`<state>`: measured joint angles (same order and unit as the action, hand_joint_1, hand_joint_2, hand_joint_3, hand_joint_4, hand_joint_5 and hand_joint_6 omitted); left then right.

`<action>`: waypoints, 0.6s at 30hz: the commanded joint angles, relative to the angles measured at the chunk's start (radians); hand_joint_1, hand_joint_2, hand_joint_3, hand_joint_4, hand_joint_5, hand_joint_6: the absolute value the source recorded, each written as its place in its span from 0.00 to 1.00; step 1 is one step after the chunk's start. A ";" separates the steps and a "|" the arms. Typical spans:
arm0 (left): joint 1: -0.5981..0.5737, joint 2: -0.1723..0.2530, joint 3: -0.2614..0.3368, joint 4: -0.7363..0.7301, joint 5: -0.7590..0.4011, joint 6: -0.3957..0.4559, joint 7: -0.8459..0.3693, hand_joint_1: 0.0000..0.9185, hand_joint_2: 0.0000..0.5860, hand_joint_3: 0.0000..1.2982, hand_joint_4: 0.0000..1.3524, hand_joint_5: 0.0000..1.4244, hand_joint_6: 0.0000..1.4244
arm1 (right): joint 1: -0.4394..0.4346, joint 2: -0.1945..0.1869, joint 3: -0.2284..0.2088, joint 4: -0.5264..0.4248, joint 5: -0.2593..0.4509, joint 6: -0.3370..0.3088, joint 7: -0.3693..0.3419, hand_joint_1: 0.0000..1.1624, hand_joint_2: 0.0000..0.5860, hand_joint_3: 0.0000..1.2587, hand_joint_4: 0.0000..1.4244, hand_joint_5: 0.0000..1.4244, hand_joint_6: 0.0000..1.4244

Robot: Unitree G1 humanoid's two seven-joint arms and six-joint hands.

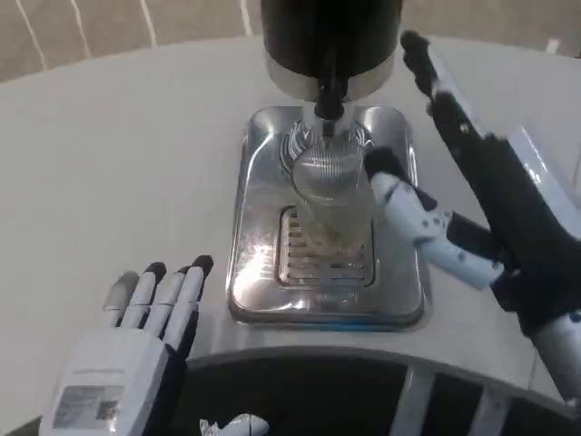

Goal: Grasp the cup under the faucet to collect the drink, then remove the cup.

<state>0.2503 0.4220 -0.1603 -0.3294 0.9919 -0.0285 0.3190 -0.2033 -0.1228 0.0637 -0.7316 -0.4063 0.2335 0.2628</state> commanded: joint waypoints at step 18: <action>0.027 -0.026 0.028 -0.006 0.010 -0.003 0.014 0.00 0.20 0.00 0.00 0.00 0.00 | -0.285 0.056 0.076 0.188 0.115 0.116 -0.046 0.40 0.91 0.00 0.00 0.00 0.00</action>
<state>0.2659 0.3981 -0.1377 -0.3368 0.9922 -0.0293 0.3198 -0.4645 -0.0776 0.1277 -0.5572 -0.3044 0.3455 0.2309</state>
